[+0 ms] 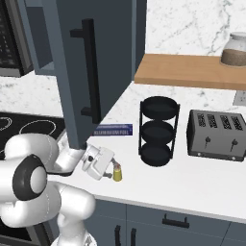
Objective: Put the shaker and condiment bottle from the counter next to their counterparts in the cabinet.
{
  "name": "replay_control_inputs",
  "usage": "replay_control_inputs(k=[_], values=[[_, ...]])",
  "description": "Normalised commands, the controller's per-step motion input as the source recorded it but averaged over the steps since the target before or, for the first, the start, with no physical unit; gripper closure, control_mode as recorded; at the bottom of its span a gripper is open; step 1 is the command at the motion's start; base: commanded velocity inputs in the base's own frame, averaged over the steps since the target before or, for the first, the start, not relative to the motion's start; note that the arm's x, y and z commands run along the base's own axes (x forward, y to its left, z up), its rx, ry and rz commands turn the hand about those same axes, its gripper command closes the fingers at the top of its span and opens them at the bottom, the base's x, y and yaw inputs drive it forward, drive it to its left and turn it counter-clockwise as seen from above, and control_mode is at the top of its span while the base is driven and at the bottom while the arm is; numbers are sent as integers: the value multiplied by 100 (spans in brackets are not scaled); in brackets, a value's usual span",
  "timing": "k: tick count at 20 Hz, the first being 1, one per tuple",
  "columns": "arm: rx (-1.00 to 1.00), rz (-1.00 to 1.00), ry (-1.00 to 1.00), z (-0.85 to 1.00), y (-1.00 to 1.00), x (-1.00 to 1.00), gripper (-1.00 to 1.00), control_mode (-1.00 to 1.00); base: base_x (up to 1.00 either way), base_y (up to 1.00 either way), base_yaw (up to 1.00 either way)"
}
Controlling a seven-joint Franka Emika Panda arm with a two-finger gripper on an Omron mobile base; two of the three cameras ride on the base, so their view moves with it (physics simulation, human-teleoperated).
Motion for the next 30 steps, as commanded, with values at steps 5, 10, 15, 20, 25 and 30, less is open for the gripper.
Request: replay_control_inputs(k=[5, 10, 15, 20, 25, 30], values=[[0, 0, -2, -26, -7, 23, -100, -100, 0, 0, 0], [0, 0, -4, -22, -23, 27, -100, -100, 0, 0, 0], [0, 0, -2, -11, -21, 5, 100, -100, 0, 0, 0], [1, 7, -6, 0, -2, 0, 100, -100, 0, 0, 0], [1, 30, -7, 31, 11, 0, 100, -100, 0, 0, 0], [0, 30, -1, 22, 50, 0, 100, -100, 0, 0, 0]])
